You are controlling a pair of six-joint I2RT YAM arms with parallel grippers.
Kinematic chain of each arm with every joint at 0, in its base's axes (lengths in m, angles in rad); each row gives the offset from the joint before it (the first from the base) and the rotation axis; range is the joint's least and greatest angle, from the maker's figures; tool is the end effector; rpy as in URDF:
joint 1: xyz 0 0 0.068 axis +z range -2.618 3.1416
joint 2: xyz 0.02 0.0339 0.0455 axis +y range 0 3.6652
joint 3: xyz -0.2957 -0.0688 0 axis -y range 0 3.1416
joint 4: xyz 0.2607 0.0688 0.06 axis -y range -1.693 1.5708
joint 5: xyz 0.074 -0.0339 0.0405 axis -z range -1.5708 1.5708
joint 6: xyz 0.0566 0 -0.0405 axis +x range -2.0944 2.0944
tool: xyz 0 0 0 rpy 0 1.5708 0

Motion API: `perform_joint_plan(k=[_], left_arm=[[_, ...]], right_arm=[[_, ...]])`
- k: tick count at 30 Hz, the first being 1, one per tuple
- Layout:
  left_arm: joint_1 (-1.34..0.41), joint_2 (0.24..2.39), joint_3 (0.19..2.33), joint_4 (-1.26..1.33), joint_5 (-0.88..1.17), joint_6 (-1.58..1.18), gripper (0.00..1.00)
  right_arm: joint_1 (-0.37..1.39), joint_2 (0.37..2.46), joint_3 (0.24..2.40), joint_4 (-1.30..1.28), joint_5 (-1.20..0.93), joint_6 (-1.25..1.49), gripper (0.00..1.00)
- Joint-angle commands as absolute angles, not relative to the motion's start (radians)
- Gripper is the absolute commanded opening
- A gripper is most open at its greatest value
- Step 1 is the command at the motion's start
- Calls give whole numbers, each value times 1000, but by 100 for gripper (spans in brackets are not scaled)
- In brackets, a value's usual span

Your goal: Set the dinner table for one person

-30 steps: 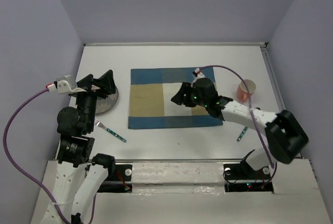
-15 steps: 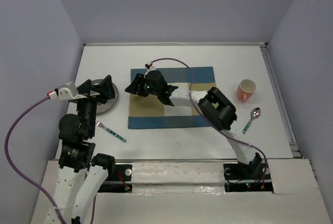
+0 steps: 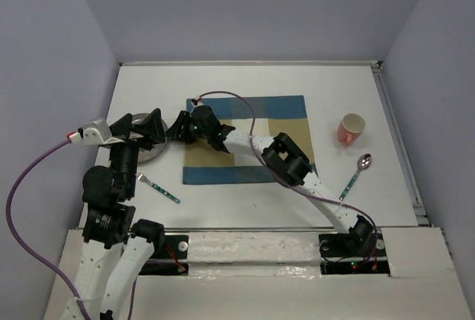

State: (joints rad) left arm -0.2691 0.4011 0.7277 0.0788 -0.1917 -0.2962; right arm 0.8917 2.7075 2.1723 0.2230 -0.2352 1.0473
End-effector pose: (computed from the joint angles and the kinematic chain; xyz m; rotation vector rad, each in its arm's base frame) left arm 0.0940 -0.0147 0.4205 -0.1864 1.1670 -0.3869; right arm 0.4080 0.5265 0.1169 -0.0175 2.1912 1.4566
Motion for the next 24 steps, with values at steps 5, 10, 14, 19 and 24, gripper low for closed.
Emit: perform_joint_plan(k=[5,10,14,19,24], left_arm=[[-285,384,727,133,-186,-285,99],[-294,385,729,133,-192,-285,99],[-299,383,729,130,-196,-282,99],[-302,387,730,130,-201,-281,99],[-301,382,732,135,-213,-272,99]], right_arm=[[900,2838,2356,193,-296,1157,43],[910,2914,2465,195,-302,1195,38],[910,2925,2493,210,-307,1221,23],[910,2835,2367,308,-307,1250,0],[910,2699,2269,411,-307,1246,0]])
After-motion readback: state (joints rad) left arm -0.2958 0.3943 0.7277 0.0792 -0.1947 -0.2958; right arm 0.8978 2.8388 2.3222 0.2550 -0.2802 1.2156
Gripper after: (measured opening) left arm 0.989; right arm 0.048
